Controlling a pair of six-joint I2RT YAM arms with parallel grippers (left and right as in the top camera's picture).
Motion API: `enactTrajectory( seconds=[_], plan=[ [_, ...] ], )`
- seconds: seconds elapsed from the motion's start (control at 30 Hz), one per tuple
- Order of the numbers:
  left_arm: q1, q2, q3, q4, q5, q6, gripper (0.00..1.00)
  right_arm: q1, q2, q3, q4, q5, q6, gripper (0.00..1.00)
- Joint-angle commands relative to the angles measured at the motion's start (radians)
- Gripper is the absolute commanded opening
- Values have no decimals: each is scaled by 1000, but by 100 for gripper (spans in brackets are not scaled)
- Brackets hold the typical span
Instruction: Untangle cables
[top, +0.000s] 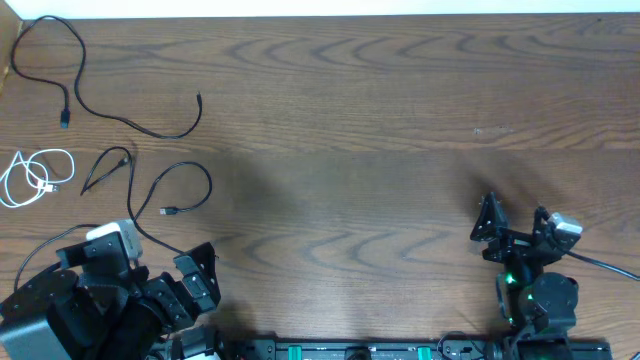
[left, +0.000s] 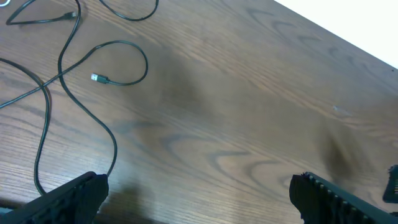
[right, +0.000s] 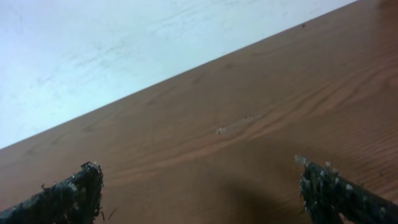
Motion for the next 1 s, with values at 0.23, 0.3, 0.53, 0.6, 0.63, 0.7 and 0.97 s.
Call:
enactTrajectory(
  seconds=[0.23,0.3,0.53,0.6,0.63,0.7,0.97],
  plan=[
    [-2,-1,9,0,12,13,98,-11,-53,-29,80,45,12,99],
    [-2,-1,9,0,13,13,98,-11,-53,-33,122,59,12,99],
    [-2,-1,9,0,12,13,98,-21,-53,-33,227,70,0,99],
    [-2,-1,9,0,12,13,98,-21,-53,-33,227,70,-26,99],
    [-2,-1,9,0,12,13,98,-24,-53,-33,221,69,-41,99],
    [-2,-1,9,0,12,13,98,-24,-53,-33,150,66,-52,99],
    [-2,-1,9,0,12,13,98,-34,-53,-33,51,-51,-237,99]
  ],
)
